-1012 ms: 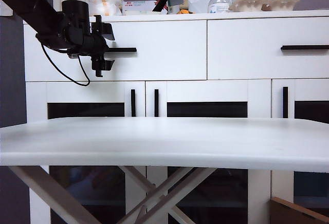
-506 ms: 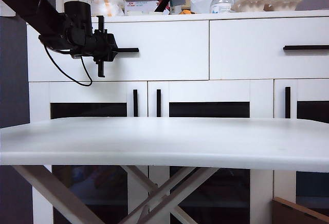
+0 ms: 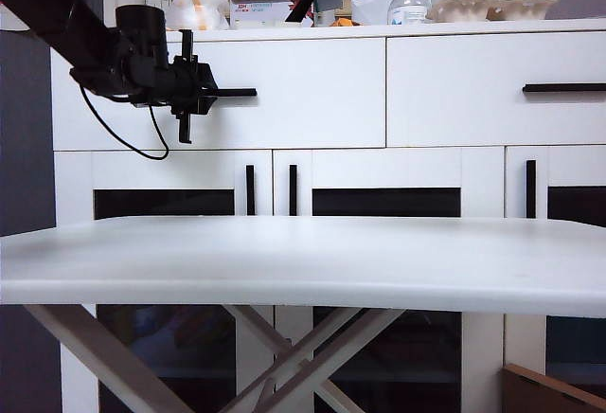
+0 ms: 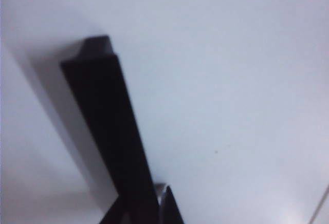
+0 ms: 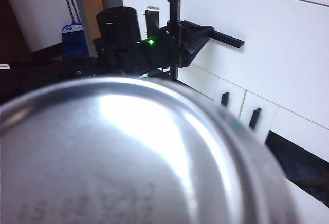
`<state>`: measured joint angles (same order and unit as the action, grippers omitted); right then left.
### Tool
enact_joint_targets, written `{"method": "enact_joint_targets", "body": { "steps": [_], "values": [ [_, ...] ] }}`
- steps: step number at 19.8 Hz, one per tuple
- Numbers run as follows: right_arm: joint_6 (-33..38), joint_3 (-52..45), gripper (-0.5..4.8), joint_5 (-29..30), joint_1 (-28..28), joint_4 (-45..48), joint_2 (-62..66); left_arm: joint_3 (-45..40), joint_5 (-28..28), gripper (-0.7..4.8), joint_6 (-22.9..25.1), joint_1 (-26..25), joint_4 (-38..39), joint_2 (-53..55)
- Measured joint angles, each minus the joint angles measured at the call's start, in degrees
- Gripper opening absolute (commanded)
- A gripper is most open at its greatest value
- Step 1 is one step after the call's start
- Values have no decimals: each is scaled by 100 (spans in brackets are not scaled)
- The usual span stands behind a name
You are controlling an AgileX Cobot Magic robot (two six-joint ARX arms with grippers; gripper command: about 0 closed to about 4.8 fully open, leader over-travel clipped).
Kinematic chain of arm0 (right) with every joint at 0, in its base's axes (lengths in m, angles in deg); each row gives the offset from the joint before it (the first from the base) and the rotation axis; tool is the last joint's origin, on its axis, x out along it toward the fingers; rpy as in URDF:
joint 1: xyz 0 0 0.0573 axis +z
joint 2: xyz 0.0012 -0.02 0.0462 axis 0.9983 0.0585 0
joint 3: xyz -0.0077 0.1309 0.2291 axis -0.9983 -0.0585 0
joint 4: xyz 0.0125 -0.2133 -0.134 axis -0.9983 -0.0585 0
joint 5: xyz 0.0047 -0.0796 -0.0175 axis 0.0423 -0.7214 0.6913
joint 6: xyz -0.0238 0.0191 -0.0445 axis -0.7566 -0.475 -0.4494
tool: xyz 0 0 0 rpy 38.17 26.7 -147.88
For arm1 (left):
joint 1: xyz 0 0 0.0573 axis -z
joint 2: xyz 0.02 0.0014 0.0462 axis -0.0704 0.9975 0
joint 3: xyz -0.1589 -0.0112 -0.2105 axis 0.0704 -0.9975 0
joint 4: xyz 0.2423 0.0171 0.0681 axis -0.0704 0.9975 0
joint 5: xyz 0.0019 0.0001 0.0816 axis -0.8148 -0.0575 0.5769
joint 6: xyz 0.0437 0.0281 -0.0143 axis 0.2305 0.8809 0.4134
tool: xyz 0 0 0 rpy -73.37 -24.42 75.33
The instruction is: Pick up a can of beer from the white table, open the left drawer, place the beer inside the drawer, and finally close the drawer.
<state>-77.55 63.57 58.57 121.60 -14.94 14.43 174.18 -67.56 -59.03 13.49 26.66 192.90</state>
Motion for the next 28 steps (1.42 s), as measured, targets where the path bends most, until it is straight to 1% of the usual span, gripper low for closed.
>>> {"method": "enact_joint_targets", "body": {
  "steps": [4, 10, 15, 16, 28],
  "values": [
    [0, 0, 129, -339, -2, 0, 0, -33, -105, -7, -4, -7, -234, 39],
    [0, 0, 129, -345, 0, 0, 0, -111, -192, -7, -66, -15, -387, 46],
    [0, 0, 129, -345, -2, 2, 0, -715, -107, -7, -170, -13, -1447, 20],
    [0, 0, 129, -350, -2, 0, 0, -820, -74, -7, -170, 0, -1552, -22],
    [-4, 0, 129, -444, -2, 2, 0, -883, -31, -7, -37, 31, -1631, -52]
  ]
}}
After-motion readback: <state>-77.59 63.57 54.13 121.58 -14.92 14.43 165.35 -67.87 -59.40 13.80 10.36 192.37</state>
